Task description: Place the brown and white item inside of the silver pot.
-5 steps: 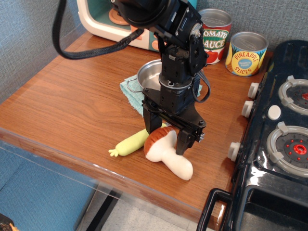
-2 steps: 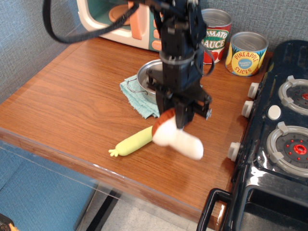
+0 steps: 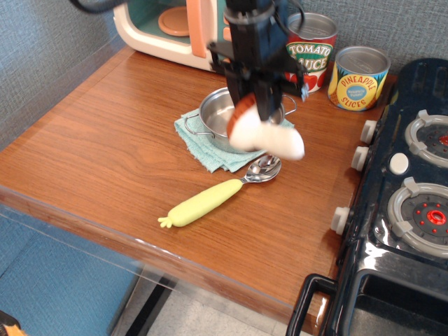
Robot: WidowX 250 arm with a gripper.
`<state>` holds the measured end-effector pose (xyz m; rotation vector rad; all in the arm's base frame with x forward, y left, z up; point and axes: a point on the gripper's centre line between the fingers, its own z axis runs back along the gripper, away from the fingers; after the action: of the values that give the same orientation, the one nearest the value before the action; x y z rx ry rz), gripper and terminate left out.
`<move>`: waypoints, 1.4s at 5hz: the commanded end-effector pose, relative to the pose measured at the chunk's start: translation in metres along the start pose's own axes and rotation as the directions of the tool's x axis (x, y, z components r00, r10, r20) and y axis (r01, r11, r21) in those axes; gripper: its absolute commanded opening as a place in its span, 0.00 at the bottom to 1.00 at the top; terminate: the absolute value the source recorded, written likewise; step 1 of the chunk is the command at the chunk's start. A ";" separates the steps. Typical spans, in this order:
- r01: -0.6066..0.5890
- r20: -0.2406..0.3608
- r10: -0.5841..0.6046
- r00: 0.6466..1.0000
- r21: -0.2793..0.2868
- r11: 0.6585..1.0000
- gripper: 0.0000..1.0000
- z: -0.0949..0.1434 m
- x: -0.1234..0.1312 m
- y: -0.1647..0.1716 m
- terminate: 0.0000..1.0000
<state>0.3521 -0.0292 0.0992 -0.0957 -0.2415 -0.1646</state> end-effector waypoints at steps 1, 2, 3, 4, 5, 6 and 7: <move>-0.117 0.032 0.116 0.993 0.064 0.991 0.00 0.001 0.024 0.043 0.00; -0.148 0.031 0.146 0.989 0.079 0.986 0.00 -0.004 0.035 0.056 0.00; -0.167 0.023 0.165 0.986 0.084 0.982 1.00 -0.010 0.044 0.067 0.00; -0.166 0.028 0.164 0.986 0.089 0.982 1.00 -0.009 0.048 0.069 0.00; -0.157 0.026 0.156 0.987 0.093 0.983 1.00 -0.003 0.047 0.066 0.00; -0.161 0.034 0.158 0.987 0.091 0.983 1.00 0.005 0.044 0.064 0.00; -0.147 0.035 0.144 0.989 0.082 0.986 1.00 0.004 0.041 0.064 0.00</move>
<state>0.4034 0.0231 0.0733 -0.0423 -0.1845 -0.0077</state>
